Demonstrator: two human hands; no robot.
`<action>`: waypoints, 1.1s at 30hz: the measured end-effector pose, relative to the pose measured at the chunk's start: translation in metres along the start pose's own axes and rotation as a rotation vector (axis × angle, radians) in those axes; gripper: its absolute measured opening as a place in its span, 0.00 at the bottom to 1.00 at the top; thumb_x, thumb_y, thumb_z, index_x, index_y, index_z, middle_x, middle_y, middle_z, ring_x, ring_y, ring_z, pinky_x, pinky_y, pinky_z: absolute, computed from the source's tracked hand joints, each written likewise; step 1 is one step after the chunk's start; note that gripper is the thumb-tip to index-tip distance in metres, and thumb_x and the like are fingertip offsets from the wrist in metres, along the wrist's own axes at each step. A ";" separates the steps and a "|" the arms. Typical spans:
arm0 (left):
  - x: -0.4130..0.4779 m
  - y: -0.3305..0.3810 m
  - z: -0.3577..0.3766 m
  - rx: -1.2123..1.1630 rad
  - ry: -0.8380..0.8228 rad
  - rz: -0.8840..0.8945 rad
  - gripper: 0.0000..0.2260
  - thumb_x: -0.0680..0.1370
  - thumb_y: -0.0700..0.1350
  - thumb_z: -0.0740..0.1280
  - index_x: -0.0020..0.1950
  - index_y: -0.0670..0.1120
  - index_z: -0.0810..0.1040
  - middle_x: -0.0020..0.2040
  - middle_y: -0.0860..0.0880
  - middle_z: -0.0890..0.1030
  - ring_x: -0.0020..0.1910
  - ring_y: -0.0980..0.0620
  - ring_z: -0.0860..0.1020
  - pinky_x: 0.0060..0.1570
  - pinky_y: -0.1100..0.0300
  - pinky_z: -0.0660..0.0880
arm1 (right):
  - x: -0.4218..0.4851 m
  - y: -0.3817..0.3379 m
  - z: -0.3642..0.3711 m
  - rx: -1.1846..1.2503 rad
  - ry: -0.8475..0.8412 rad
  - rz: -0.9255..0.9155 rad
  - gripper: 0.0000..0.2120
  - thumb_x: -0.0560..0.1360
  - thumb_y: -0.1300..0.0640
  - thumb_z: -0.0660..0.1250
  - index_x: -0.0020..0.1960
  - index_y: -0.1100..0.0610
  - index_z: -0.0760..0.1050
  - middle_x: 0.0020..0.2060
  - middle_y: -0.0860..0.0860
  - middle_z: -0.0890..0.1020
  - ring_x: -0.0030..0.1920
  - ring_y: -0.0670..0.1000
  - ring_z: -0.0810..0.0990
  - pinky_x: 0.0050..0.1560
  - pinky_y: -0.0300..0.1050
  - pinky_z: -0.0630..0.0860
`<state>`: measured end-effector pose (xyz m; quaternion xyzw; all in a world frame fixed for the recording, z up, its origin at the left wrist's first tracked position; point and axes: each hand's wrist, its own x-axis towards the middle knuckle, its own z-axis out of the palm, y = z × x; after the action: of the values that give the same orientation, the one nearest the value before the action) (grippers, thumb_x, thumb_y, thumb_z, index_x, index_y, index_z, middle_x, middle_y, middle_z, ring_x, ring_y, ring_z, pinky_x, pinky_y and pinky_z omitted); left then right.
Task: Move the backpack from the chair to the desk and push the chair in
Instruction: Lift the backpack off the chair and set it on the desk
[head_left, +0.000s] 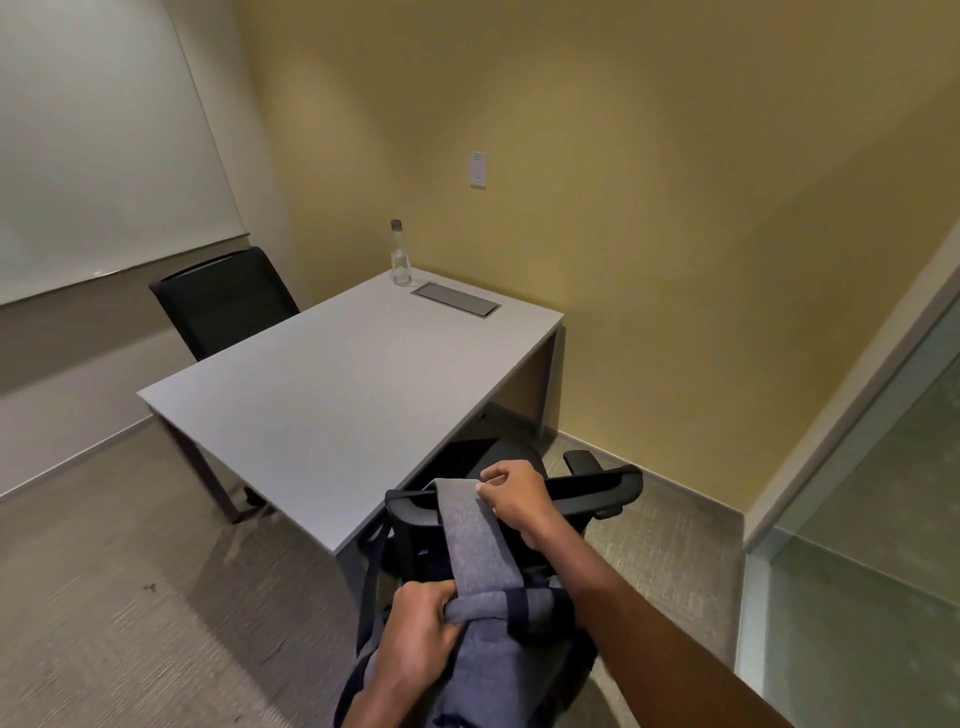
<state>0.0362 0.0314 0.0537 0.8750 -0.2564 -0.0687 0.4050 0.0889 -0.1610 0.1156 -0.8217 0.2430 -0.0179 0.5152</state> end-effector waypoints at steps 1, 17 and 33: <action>-0.001 -0.003 -0.002 -0.003 0.003 -0.012 0.08 0.74 0.45 0.68 0.34 0.47 0.79 0.30 0.53 0.83 0.34 0.55 0.84 0.30 0.54 0.72 | 0.002 -0.001 0.007 0.010 0.026 0.003 0.12 0.78 0.62 0.74 0.61 0.62 0.85 0.55 0.56 0.87 0.52 0.50 0.83 0.53 0.44 0.81; -0.035 -0.020 -0.020 -0.002 0.204 -0.166 0.15 0.73 0.42 0.71 0.29 0.40 0.72 0.26 0.43 0.79 0.24 0.50 0.75 0.29 0.45 0.70 | -0.014 -0.036 0.081 -0.170 -0.239 -0.214 0.09 0.78 0.64 0.75 0.57 0.64 0.88 0.55 0.60 0.89 0.54 0.51 0.86 0.57 0.41 0.81; -0.053 0.004 0.000 0.013 0.135 -0.191 0.22 0.73 0.36 0.73 0.26 0.54 0.69 0.26 0.45 0.79 0.25 0.56 0.78 0.26 0.67 0.64 | -0.058 0.082 -0.048 0.034 -0.248 0.184 0.13 0.84 0.57 0.66 0.57 0.63 0.86 0.54 0.59 0.89 0.48 0.50 0.84 0.53 0.44 0.79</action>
<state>-0.0111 0.0559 0.0518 0.9006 -0.1443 -0.0461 0.4073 -0.0070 -0.2054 0.0804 -0.7830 0.2514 0.1271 0.5546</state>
